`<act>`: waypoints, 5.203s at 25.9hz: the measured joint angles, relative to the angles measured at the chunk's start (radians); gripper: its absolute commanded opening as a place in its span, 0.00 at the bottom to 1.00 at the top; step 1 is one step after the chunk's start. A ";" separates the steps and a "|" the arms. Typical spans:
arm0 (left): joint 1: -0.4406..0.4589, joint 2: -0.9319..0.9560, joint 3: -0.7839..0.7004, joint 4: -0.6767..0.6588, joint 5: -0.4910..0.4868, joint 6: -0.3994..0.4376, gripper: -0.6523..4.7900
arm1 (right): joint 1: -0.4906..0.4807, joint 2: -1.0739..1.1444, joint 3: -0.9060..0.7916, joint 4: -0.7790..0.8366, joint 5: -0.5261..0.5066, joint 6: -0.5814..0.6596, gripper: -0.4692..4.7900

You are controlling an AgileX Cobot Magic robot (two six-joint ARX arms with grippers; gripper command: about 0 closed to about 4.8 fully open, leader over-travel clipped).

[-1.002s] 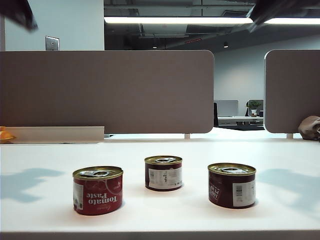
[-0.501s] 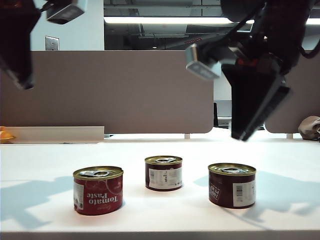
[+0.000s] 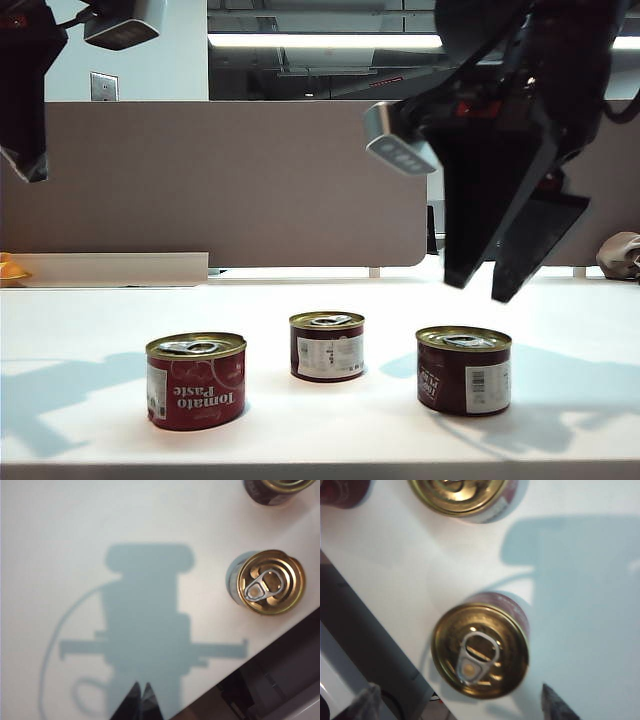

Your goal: Pick up the cans one by one and stack them together.

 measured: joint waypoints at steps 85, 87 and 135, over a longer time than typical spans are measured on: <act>-0.001 -0.049 0.000 0.077 0.145 -0.042 0.53 | 0.201 0.261 0.528 -0.248 0.200 0.066 0.09; -0.001 0.008 0.000 0.087 0.148 -0.041 0.58 | 0.201 0.233 0.528 -0.278 0.199 0.079 0.09; -0.177 0.447 -0.002 0.269 0.180 -0.087 0.61 | 0.202 -0.288 0.529 -0.391 0.218 0.238 0.09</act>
